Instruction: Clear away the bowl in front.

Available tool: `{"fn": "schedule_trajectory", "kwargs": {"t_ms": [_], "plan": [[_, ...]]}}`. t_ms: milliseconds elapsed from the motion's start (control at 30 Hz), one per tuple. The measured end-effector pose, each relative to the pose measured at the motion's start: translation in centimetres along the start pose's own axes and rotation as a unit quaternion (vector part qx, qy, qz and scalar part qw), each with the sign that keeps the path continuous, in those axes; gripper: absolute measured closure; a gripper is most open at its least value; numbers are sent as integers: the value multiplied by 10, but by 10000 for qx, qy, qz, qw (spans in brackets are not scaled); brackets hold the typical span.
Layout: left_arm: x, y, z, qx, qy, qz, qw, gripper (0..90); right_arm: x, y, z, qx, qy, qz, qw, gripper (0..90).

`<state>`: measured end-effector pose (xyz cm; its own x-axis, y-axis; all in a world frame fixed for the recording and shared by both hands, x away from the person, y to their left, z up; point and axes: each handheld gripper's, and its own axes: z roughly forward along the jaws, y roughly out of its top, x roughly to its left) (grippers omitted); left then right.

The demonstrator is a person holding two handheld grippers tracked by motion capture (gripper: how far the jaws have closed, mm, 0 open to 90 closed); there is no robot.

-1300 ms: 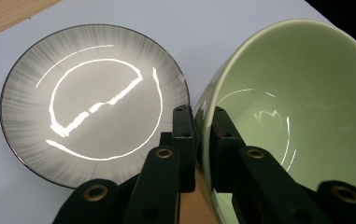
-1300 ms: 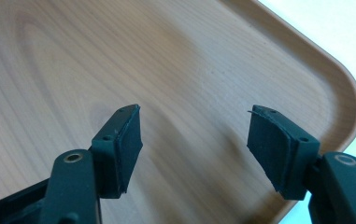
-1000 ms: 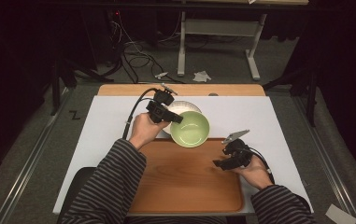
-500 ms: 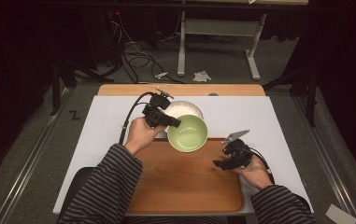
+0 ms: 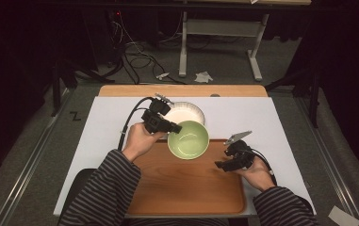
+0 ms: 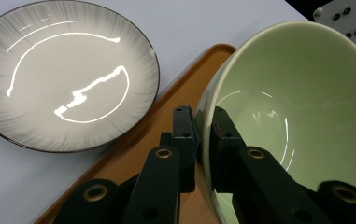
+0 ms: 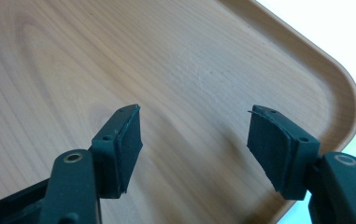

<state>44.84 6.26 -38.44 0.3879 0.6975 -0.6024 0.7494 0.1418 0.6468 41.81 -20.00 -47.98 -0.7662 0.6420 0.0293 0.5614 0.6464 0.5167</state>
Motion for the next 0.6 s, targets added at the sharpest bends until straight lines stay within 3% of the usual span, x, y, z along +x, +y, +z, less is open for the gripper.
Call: {"fn": "schedule_trajectory", "kwargs": {"t_ms": [600], "plan": [[6,-18,-13,98,2,-8,10000,833,0,0,0,16,-6,-23,10000,367]]}}
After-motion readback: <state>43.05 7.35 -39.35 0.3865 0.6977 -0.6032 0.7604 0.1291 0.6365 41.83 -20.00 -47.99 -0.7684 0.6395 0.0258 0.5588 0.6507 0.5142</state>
